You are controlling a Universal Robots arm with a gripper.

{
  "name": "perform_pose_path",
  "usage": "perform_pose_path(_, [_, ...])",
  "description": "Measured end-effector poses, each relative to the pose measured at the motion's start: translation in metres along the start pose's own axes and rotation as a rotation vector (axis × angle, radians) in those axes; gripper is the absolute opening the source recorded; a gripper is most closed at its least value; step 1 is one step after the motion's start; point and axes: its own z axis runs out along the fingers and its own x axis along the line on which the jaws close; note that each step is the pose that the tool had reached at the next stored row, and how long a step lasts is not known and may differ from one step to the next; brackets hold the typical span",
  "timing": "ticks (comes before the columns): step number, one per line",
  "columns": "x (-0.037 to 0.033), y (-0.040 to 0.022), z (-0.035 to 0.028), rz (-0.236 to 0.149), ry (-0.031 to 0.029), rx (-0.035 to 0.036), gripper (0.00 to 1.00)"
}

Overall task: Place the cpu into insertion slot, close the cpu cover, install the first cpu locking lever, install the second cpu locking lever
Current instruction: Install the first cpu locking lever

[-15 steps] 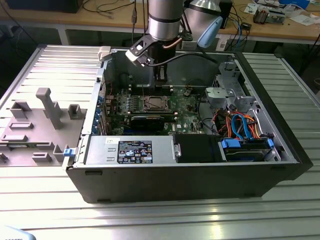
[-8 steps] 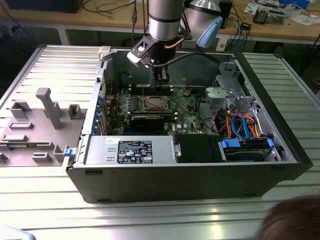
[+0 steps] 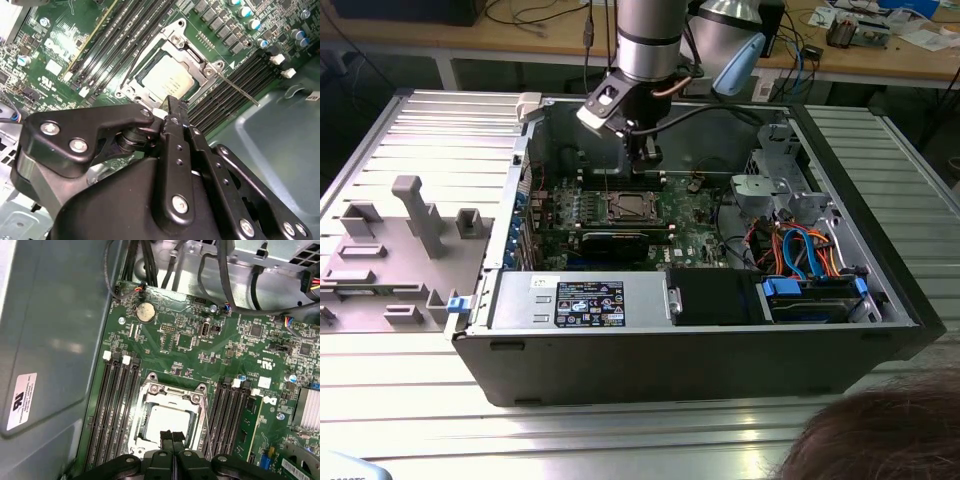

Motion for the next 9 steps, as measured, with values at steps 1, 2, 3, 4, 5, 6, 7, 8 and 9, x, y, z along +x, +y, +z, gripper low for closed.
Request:
perform_pose_path(1, [0.0000, 0.0000, 0.0000, -0.006, -0.0001, -0.0001, 0.11])
perform_pose_path(2, [0.0000, 0.0000, 0.0000, -0.013, -0.0001, -0.0001, 0.11])
perform_pose_path(3, [0.0000, 0.0000, 0.0000, -0.019, -0.0002, -0.0002, 0.11])
perform_pose_path(4, [0.0000, 0.0000, 0.0000, -0.028, -0.0003, -0.0003, 0.11])
perform_pose_path(5, [0.0000, 0.0000, 0.0000, -0.041, -0.0004, -0.0004, 0.11])
perform_pose_path(6, [0.0000, 0.0000, 0.0000, -0.051, -0.0005, -0.0005, 0.11])
perform_pose_path(7, [0.0000, 0.0000, 0.0000, -0.056, -0.0006, -0.0006, 0.11])
perform_pose_path(8, [0.0000, 0.0000, 0.0000, -0.062, -0.0007, -0.0006, 0.11])
perform_pose_path(9, [0.0000, 0.0000, 0.0000, -0.068, -0.0007, -0.0006, 0.11])
